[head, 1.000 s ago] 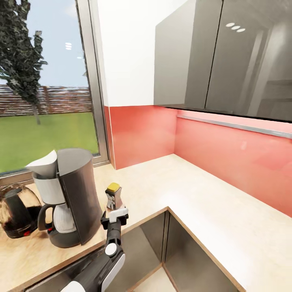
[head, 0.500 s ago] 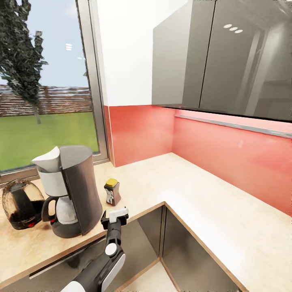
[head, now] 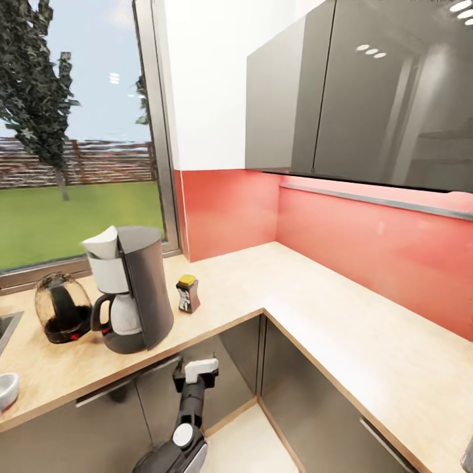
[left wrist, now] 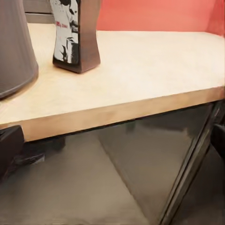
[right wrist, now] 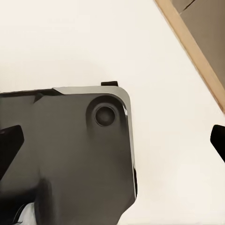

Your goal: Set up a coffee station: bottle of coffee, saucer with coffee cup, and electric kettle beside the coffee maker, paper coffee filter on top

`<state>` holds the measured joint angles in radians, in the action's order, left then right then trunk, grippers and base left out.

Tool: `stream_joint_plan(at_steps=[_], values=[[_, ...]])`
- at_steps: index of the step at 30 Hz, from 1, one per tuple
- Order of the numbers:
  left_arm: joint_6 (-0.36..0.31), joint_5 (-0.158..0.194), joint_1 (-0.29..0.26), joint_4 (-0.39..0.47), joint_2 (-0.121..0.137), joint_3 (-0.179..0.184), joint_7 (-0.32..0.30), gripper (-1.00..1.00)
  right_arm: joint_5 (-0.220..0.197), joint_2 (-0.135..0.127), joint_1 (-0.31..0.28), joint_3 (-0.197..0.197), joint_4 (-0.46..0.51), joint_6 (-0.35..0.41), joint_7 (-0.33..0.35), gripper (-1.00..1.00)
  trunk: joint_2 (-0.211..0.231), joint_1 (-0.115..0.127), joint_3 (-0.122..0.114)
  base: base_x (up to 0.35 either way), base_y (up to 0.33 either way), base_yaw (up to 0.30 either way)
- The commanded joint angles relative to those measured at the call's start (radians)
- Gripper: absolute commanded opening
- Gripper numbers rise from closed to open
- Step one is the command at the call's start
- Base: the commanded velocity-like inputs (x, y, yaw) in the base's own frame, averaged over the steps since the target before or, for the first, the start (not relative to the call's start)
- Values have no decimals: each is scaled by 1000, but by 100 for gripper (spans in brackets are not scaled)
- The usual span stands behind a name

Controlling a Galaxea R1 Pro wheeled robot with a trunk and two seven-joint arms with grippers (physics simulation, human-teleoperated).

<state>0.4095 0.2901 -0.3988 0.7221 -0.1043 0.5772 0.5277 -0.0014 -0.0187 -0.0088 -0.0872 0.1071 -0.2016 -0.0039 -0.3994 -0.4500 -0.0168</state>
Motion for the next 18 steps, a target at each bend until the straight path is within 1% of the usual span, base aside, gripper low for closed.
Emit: stream_joint_plan(at_steps=[1, 2, 4, 5, 6, 8, 10, 13, 14, 15, 16, 17, 18], values=[[9, 8, 13, -1, 1, 13, 2, 100, 0, 0, 0, -7, -1, -4, 1, 100, -1, 0, 0, -141, 0, 0], [10, 7, 21, -1, 1, 17, 1, 100, -1, 0, 0, -7, -1, -4, 1, 100, -1, 0, 0, -113, 0, 0], [13, 5, 51, 0, 1, 37, -1, 100, -1, 0, 0, -8, -1, -4, 1, 100, -1, 0, 0, -59, 0, 0], [13, 4, 67, 0, 2, 51, -2, 100, -1, 0, 0, -8, -1, -4, 1, 100, -1, 0, 0, -30, 0, 0], [14, 3, 99, 0, 5, 76, -3, 100, -2, 0, 0, -8, -1, -4, 1, 100, -1, 0, 0, -12, 0, 0], [14, 3, 123, -2, 6, 86, -3, 100, -2, 0, 0, -8, -1, -4, 1, 100, -1, 0, 0, -7, 0, 0], [12, 1, 159, -9, 9, 93, -4, 100, -2, 0, 0, -8, -1, -3, 1, 100, -1, 0, 0, -3, 0, 0], [10, 0, 212, -44, 14, 104, -5, 100, -2, 1, 0, -8, -1, -3, 1, 100, -1, 0, 0, -1, 0, 0], [10, 0, 235, -78, 21, 108, -11, 100, -2, 2, 0, -7, -1, -3, 1, 100, -1, 0, 0, 0, 0, 0], [7, 0, 259, -155, 34, 111, -36, 100, -2, 3, 0, -6, 0, -2, 3, 100, -1, 0, 0, 0, 0, 0], [3, 2, 265, -210, 40, 111, -49, 100, -3, 3, 0, -5, 1, -2, 5, 100, -1, 0, 0, 0, 0, 0], [-2, 8, 269, -294, 45, 109, -58, 100, -3, 3, 0, -5, 2, -2, 5, 100, -1, 0, 1, 0, 0, 15], [-3, 10, 270, -339, 47, 107, -60, 100, -3, 3, 0, -5, 2, -2, 5, 100, -1, 0, 1, 0, 0, 51]])
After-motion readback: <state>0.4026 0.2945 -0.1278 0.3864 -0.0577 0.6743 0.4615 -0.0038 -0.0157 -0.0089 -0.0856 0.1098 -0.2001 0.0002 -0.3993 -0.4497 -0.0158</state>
